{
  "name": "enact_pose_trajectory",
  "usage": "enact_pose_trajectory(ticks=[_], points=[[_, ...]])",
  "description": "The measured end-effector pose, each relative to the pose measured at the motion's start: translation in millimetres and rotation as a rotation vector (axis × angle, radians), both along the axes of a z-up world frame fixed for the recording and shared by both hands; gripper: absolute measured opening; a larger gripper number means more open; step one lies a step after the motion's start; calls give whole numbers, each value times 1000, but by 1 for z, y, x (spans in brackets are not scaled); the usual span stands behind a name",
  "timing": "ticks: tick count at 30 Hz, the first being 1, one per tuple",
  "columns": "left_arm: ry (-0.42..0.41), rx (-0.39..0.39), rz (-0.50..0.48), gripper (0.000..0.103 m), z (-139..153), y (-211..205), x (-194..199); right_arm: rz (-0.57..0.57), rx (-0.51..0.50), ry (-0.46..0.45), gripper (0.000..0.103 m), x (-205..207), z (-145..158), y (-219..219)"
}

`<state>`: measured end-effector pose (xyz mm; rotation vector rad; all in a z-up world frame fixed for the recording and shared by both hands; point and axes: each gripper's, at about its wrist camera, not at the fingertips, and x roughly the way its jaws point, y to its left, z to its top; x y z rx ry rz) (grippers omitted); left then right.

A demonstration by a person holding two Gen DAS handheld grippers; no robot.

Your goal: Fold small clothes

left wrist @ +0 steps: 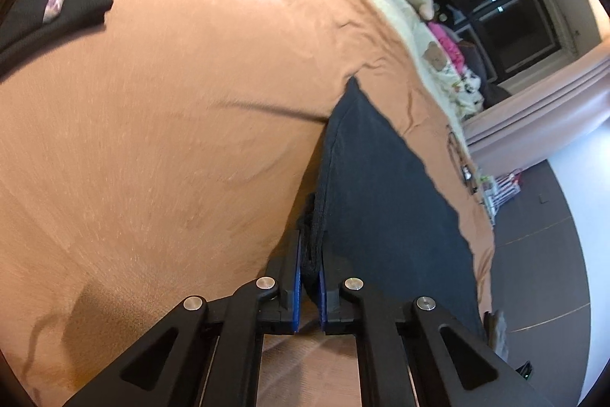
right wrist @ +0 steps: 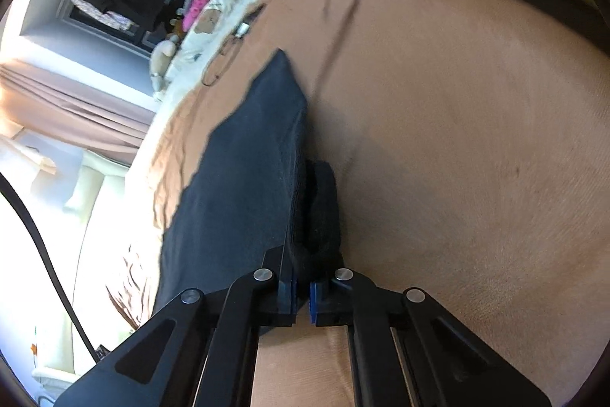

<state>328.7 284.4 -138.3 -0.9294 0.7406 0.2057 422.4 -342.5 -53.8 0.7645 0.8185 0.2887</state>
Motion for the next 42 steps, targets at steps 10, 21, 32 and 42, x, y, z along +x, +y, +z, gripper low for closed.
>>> enact_pose_trajectory(ticks=[10, 21, 32, 42], points=[[-65, -30, 3, 6, 17, 9, -29, 42, 0, -48, 0, -23, 5, 6], [-113, -53, 10, 6, 23, 12, -77, 75, 37, -65, 0, -38, 5, -7], [-139, -57, 13, 6, 24, 9, -112, 102, 41, -77, 0, -52, -2, -18], [-149, -77, 9, 6, 13, 6, -139, 110, 32, -85, 0, -74, -8, -32]])
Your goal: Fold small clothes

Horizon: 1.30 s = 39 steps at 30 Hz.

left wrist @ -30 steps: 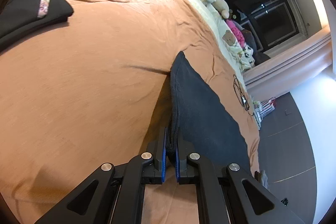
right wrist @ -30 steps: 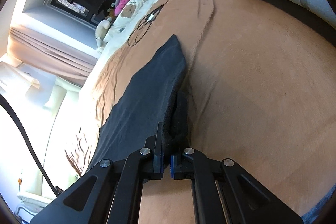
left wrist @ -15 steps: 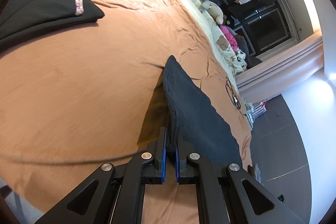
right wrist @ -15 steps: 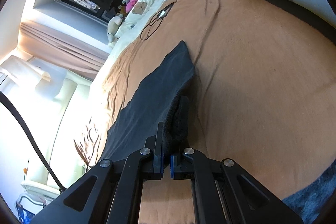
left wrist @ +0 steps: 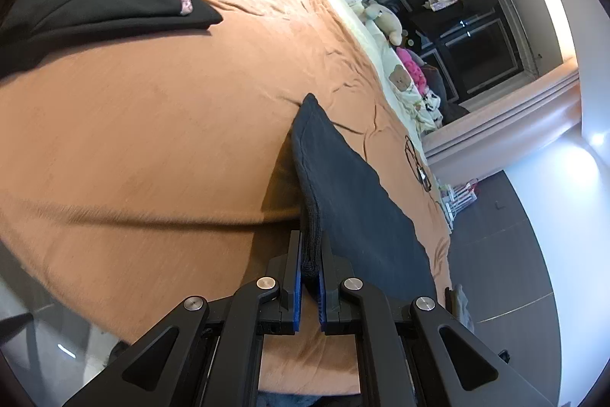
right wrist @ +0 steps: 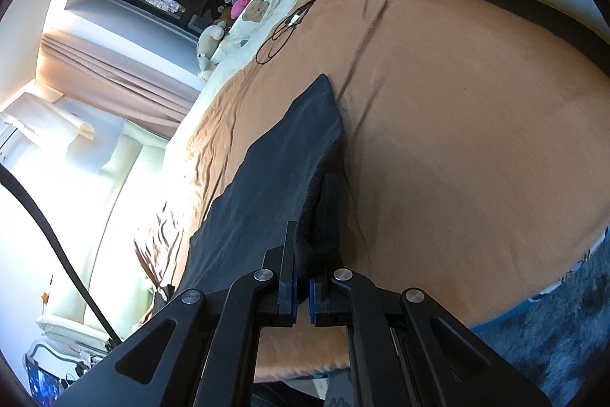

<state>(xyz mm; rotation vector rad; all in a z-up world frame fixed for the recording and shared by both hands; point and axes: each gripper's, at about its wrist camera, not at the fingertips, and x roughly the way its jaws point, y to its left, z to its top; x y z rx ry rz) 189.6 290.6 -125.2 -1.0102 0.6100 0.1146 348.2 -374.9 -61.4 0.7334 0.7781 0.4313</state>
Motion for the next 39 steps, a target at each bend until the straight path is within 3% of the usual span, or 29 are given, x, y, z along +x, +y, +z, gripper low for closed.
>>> enact_pose_trajectory(ticks=[10, 16, 19, 22, 23, 26, 30, 39], points=[[26, -52, -15, 6, -33, -1, -12, 1, -21, 41, 0, -8, -17, -6], [36, -107, -23, 7, -52, 4, -14, -6, -94, 83, 4, -7, -19, 1], [47, -94, -8, 8, -54, 7, -17, -11, -152, 100, 8, -6, -11, 2], [31, -115, -4, 15, -58, 11, -20, -20, -224, 74, 17, -8, 8, 7], [30, -117, -2, 22, -60, 12, -20, -21, -250, 62, 21, -11, 12, 9], [12, -136, -10, 27, -65, 14, -24, -15, -304, 10, 52, -18, 31, 18], [2, -148, -25, 28, -66, 12, -22, 39, -364, -69, 54, -22, 56, 56], [-16, -176, -19, 28, -70, 8, -23, 257, -474, -126, 54, -18, 65, 180]])
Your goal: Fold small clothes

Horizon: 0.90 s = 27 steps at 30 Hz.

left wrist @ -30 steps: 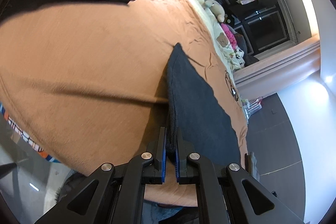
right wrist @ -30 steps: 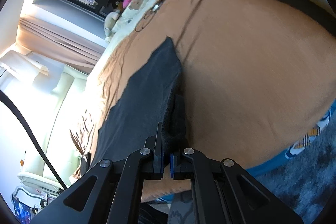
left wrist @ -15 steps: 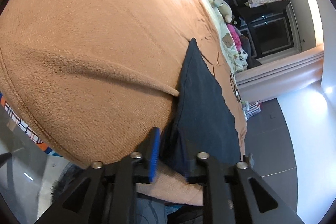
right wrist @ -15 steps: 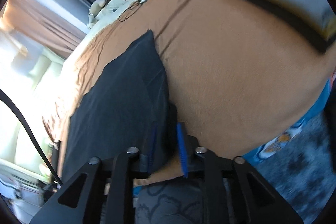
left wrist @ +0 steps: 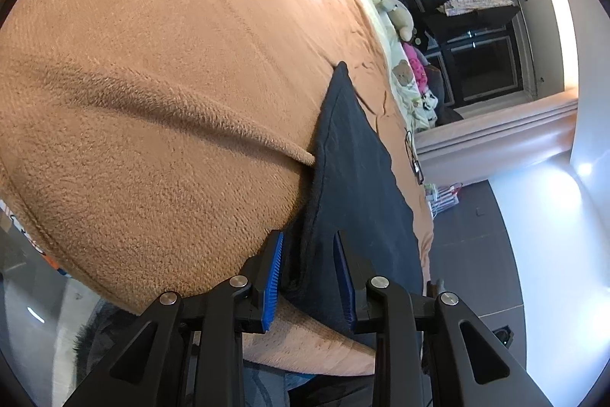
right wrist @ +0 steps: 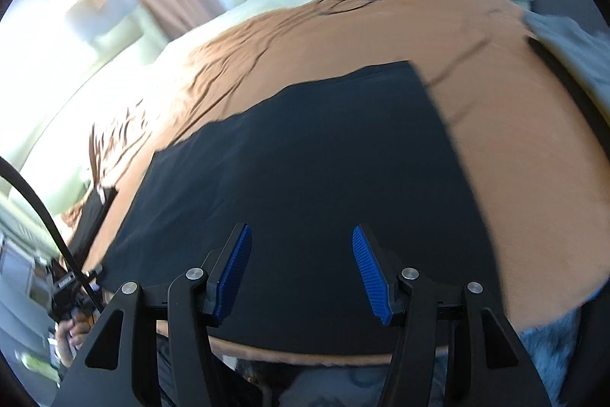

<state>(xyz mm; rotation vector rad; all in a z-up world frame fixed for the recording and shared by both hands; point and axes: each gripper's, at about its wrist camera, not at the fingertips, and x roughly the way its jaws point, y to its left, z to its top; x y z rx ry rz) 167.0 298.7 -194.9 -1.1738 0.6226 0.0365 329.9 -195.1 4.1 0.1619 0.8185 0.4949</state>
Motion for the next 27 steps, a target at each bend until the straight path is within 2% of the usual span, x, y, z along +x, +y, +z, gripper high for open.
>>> enact_pose_trajectory(ticks=[6, 17, 23, 27], points=[[-4, -1, 18, 28, -1, -2, -4, 96, -67, 21, 52, 14, -6, 64], [-18, -43, 75, 28, -4, -4, -19, 221, -179, 86, 39, 64, -35, 148], [-12, -59, 98, 27, -3, -7, -25, 195, -256, 125, 34, 109, -55, 178], [-7, -65, 101, 27, -3, -10, -26, 164, -274, 119, 34, 133, -56, 192]])
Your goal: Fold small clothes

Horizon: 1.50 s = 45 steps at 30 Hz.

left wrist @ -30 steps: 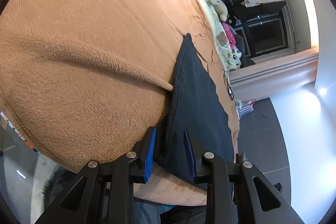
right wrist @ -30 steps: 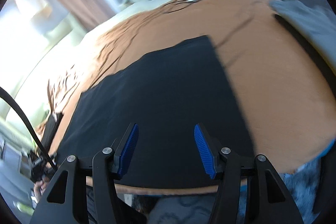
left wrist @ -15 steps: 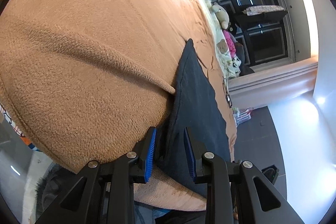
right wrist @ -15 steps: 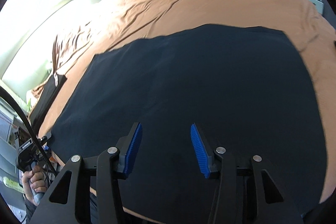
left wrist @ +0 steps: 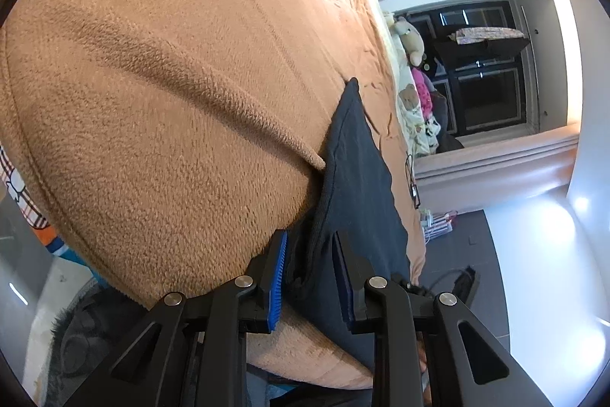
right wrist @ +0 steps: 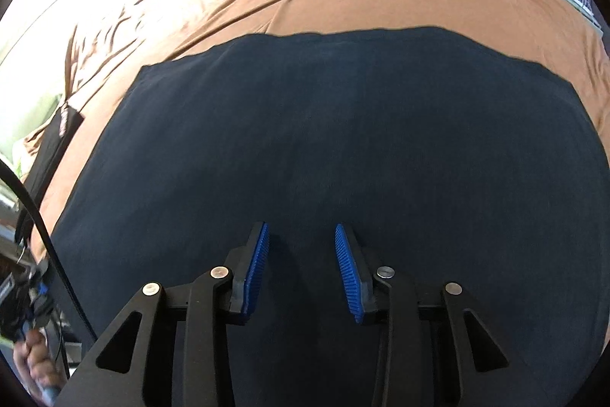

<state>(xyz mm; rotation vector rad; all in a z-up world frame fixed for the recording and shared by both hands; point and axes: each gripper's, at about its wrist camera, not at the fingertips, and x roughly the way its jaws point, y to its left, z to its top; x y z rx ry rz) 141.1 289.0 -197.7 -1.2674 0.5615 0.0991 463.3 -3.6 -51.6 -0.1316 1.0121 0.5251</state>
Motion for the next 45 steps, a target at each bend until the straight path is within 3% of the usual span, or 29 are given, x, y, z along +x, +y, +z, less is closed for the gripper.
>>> enact_pose_trajectory(ticks=[28, 33, 36, 45], points=[[27, -40, 45, 27, 1, -9, 1, -78, -61, -50, 34, 110, -12, 62], [29, -51, 50, 26, -1, -8, 3, -53, -115, -87, 34, 113, -13, 71], [51, -51, 40, 11, -1, -6, 5, -66, -122, -66, 34, 107, -8, 70], [-53, -68, -8, 8, 16, -8, 7, -34, -59, -14, 34, 62, 2, 49]])
